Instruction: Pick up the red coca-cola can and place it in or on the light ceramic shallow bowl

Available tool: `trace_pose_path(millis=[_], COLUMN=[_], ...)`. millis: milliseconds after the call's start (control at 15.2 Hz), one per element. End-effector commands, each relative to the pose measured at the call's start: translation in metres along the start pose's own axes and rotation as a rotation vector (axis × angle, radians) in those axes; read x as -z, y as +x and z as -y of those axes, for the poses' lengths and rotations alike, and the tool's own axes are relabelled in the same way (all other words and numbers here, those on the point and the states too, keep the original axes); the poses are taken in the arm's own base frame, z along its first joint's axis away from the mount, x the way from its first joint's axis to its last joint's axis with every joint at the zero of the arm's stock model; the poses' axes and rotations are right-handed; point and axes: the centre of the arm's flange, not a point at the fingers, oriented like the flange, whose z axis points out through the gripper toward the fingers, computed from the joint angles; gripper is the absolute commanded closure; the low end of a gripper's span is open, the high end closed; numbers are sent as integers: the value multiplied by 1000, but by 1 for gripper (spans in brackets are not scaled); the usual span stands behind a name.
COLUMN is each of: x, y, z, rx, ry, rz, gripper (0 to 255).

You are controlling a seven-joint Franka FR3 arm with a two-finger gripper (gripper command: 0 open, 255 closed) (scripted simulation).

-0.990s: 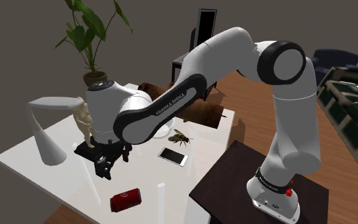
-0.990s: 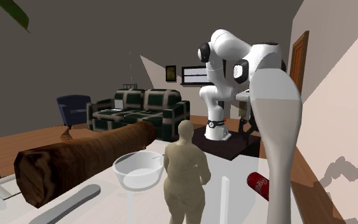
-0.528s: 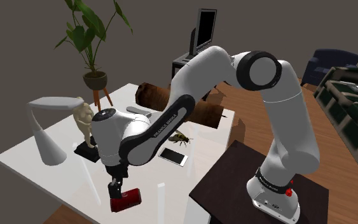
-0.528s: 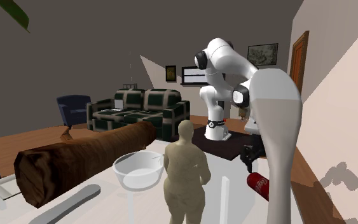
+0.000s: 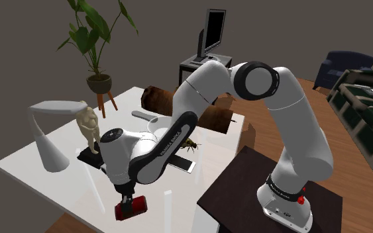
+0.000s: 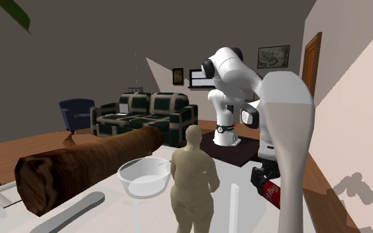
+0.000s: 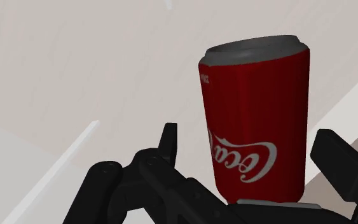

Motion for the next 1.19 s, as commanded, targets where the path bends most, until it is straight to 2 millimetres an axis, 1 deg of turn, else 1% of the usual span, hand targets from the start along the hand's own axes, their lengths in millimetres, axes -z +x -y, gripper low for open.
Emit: trace_pose_path(millis=[0,66,528,594,1122], x=[-12,-15,-15,-15,-14], y=[0,0,0,0,0], z=[1,1,1,1,1], rx=[1,1,1,1,1], ry=[0,0,0,0,0], rz=[0,0,0,0,0], gripper=[0,0,0,255,255])
